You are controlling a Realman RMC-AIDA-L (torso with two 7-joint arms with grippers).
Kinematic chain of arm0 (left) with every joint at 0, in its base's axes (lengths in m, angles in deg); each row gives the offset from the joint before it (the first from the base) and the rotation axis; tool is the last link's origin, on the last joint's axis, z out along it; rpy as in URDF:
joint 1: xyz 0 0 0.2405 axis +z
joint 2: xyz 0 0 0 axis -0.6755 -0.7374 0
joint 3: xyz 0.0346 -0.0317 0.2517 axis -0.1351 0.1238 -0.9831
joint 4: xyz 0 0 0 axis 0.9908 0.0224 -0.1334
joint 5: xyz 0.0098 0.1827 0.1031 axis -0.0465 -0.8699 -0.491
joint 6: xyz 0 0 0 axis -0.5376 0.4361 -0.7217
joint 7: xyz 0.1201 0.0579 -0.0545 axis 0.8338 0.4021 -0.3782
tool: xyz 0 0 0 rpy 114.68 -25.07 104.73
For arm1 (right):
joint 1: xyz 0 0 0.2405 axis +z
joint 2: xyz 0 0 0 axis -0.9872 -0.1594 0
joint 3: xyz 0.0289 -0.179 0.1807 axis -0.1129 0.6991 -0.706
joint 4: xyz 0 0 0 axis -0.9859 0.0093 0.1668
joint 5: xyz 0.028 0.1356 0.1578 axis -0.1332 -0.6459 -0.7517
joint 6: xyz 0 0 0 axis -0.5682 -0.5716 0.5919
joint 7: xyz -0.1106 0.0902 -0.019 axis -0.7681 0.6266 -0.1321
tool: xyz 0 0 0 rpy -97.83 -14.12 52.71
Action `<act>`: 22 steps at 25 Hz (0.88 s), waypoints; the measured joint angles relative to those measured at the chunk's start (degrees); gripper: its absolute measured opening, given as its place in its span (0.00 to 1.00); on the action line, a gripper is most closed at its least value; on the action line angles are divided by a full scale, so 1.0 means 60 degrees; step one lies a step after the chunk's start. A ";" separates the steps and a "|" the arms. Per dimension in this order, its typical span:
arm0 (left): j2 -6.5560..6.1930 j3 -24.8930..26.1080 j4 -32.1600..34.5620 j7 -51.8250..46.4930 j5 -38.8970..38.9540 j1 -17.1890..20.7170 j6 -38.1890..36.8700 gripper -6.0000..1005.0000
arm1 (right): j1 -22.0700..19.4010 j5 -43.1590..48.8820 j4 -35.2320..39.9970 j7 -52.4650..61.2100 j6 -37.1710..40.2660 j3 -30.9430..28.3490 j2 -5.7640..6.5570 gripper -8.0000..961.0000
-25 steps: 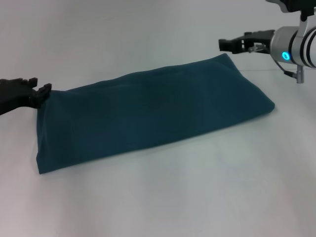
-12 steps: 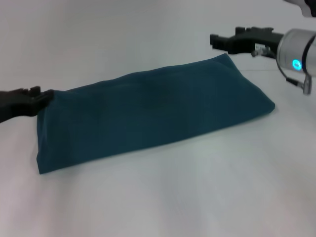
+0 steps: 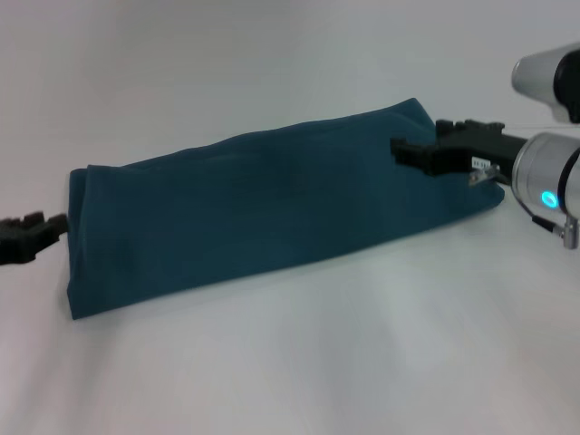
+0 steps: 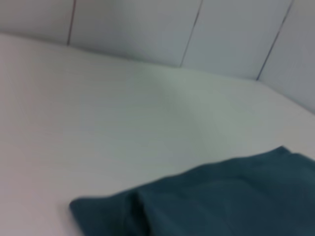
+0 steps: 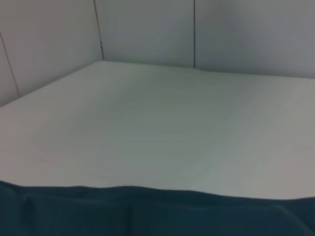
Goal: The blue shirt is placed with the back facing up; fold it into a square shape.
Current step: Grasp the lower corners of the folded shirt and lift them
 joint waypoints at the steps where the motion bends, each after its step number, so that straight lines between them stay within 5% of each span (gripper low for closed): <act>1: 0.0001 -0.0006 0.0062 -0.0173 -0.0174 0.0036 -0.0028 0.38 | -0.0014 0.0012 -0.0085 -0.0002 -0.0077 0.0061 0.0005 0.79; 16: -0.0103 -0.0282 0.1488 -0.2085 -0.2991 -0.0537 -0.1625 0.39 | 0.0148 0.0004 -0.0938 -0.0278 -0.1351 0.0740 0.0003 0.73; 19: -0.0160 -0.0350 0.1569 -0.2449 -0.3764 -0.0881 -0.1944 0.55 | 0.0266 0.0000 -0.1056 -0.0279 -0.1494 0.0788 0.0003 0.72; 22: -0.0136 -0.0500 0.1595 -0.2555 -0.4327 -0.1093 -0.1995 0.59 | 0.0419 0.0010 -0.1117 -0.0286 -0.1504 0.0845 0.0004 0.73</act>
